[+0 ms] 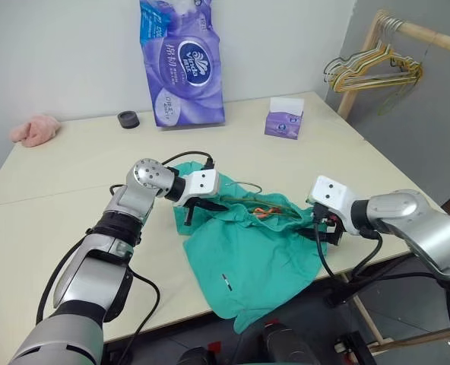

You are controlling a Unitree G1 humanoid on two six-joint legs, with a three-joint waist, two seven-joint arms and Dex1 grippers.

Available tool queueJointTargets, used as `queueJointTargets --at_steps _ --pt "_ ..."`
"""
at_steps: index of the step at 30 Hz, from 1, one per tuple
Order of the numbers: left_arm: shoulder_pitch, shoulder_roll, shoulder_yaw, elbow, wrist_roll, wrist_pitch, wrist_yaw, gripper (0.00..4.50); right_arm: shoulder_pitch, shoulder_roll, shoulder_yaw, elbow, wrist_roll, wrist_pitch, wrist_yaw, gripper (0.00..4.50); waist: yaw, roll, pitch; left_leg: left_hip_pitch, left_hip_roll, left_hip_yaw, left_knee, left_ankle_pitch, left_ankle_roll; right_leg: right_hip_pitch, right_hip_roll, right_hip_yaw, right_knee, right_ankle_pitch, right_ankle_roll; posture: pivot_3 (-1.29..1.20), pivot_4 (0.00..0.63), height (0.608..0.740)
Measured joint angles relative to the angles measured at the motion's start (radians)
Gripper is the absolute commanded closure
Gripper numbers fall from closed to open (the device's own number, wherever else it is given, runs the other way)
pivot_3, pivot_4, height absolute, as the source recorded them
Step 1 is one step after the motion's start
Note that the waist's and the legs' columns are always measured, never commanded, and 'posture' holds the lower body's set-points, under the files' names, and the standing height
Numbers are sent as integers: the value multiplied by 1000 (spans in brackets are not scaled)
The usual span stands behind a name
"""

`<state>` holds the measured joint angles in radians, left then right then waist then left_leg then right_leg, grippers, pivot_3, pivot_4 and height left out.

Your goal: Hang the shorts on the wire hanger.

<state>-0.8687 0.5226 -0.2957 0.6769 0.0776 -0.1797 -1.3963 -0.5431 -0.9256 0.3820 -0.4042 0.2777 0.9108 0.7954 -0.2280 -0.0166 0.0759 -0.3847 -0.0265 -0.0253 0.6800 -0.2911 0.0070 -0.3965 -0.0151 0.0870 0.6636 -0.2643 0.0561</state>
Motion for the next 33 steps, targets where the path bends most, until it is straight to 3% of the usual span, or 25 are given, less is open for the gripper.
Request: queueJointTargets --at_steps 2,5,16,24,33 --pt "1 0 0 0 0 0 -2 4500 -3 7 25 35 -22 -16 19 152 0 0 0 0 0 0 0 0 0 0 0 0 0 0 0 -281 49 740" --pt "9 1 1 -6 -8 3 -7 4500 -4 17 42 73 -54 -43 45 681 -1 0 0 0 0 0 0 0 0 0 -1 0 1 0 0 -281 49 740" --pt "20 8 2 -21 -33 17 -13 4500 -26 71 42 90 -78 -37 100 4478 -2 0 0 0 -1 0 0 0 0 0 -1 0 1 0 0 -276 50 740" --pt "20 19 2 -20 -37 -5 -15 4500 -26 89 17 57 -53 38 114 4478 -2 0 0 0 -1 0 0 0 0 -1 -1 0 1 0 0 -279 50 740" --pt "5 -8 78 -5 -126 95 -8 2002 -24 108 -31 49 -19 64 114 4500 -2 0 0 -1 -1 0 0 0 0 -2 -2 -1 2 0 0 -280 50 740"
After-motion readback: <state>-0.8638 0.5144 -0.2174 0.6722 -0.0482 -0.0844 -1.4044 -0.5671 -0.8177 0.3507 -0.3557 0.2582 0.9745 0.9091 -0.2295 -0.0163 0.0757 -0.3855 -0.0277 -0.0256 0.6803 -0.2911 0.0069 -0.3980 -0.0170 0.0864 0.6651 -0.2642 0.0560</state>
